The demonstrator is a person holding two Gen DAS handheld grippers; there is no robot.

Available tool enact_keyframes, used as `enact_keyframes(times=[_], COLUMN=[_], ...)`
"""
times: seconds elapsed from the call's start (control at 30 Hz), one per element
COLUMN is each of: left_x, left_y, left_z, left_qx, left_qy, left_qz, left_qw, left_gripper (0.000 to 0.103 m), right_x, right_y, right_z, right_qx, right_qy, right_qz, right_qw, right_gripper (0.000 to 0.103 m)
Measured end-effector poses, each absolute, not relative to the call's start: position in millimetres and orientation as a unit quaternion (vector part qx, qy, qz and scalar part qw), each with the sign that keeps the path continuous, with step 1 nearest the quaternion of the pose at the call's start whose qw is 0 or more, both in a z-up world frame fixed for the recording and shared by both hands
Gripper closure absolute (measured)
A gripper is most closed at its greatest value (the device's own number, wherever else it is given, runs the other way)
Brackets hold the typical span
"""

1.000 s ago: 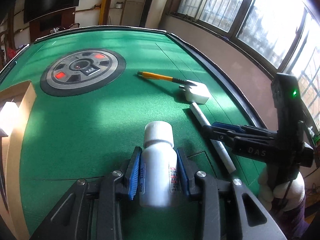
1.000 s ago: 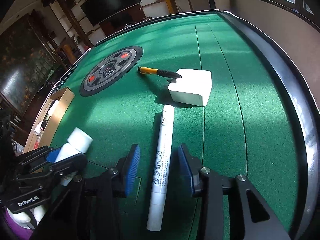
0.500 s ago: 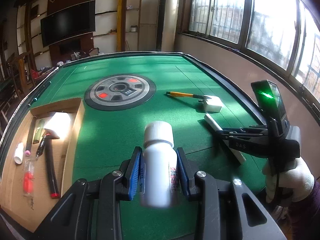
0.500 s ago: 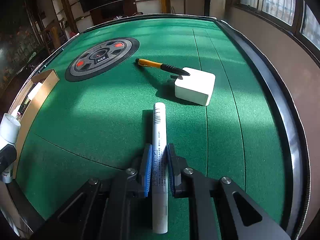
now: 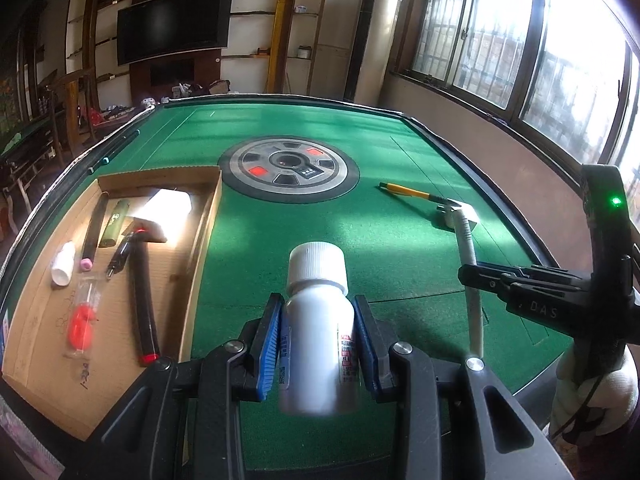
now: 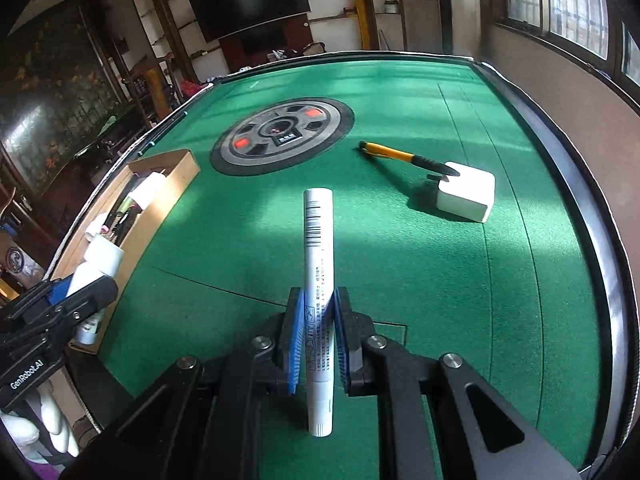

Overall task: Organize rigid objects
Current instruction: 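Carry the white bottle and white tube toward the cardboard box with both grippers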

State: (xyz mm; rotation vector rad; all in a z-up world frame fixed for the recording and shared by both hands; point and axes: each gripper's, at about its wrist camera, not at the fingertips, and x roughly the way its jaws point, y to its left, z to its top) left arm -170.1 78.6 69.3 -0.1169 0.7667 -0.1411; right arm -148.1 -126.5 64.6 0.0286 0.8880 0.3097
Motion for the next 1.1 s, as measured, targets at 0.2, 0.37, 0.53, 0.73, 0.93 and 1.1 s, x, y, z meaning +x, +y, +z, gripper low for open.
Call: enact_keyframes(times=[0.2, 0.37, 0.53, 0.73, 0.93, 1.1], left_x=[-172.5, -174.9, -179.0, -195.4, -213.6, -219.1], left_y=[90.0, 100.7, 115.5, 158.0, 218.7, 264.9], left_z=[68.7, 67.9, 69.8, 83.7, 91.2, 85.7], left_qx=[-0.073, -0.086, -0.102, -0.135, -0.169, -0.187], left_qy=[0.371, 0.369, 0.362, 0.336, 0.316, 0.31], left_qz=[-0.068, -0.067, -0.067, -0.043, 0.017, 0.072], left_qw=[0.923, 0.923, 0.924, 0.931, 0.933, 0.93], left_gripper=[0.067, 0.067, 0.067, 0.067, 0.067, 0.067], right_x=[-156.7, -161.2, -162.1, -164.0, -166.9, -167.7], right_y=[-100.0, -85.3, -73.5, -48.6, -14.8, 12.1], right_z=[76.8, 87.3, 99.4, 121.8, 135.6, 137.2], right_qx=[0.007, 0.007, 0.017, 0.011, 0.005, 0.005], right_qy=[0.417, 0.408, 0.403, 0.391, 0.388, 0.398], right_qz=[0.175, 0.193, 0.218, 0.254, 0.303, 0.339], right_qw=[0.892, 0.892, 0.889, 0.885, 0.87, 0.853], right_gripper=[0.089, 0.089, 0.089, 0.089, 0.089, 0.089])
